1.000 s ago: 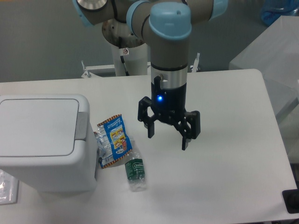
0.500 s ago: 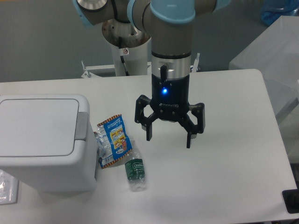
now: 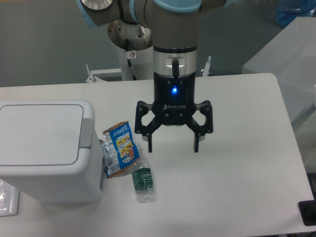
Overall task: Open the trash can
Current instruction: 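Lower the gripper onto the trash can lid's front edge, then push the gripper against the lid edge to flip the lid open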
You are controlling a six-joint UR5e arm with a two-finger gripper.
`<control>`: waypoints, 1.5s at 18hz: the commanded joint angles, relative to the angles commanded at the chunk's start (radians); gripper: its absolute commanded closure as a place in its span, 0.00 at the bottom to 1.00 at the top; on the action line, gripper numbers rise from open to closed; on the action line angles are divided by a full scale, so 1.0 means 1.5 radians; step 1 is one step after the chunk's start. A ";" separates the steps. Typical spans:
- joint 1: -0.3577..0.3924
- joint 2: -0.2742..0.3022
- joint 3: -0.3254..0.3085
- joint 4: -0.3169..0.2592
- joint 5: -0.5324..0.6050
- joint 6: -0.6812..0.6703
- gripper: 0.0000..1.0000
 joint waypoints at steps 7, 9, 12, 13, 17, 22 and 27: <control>-0.041 0.026 -0.051 -0.002 0.001 -0.002 0.00; -0.042 0.039 -0.066 0.000 -0.001 0.001 0.00; -0.048 0.047 -0.071 0.001 -0.008 0.003 0.00; -0.051 0.047 -0.071 0.002 -0.014 0.003 0.00; -0.053 0.061 -0.085 0.001 -0.015 0.003 0.00; -0.056 0.079 -0.104 0.002 -0.015 0.007 0.00; -0.058 0.076 -0.104 0.002 -0.015 0.005 0.00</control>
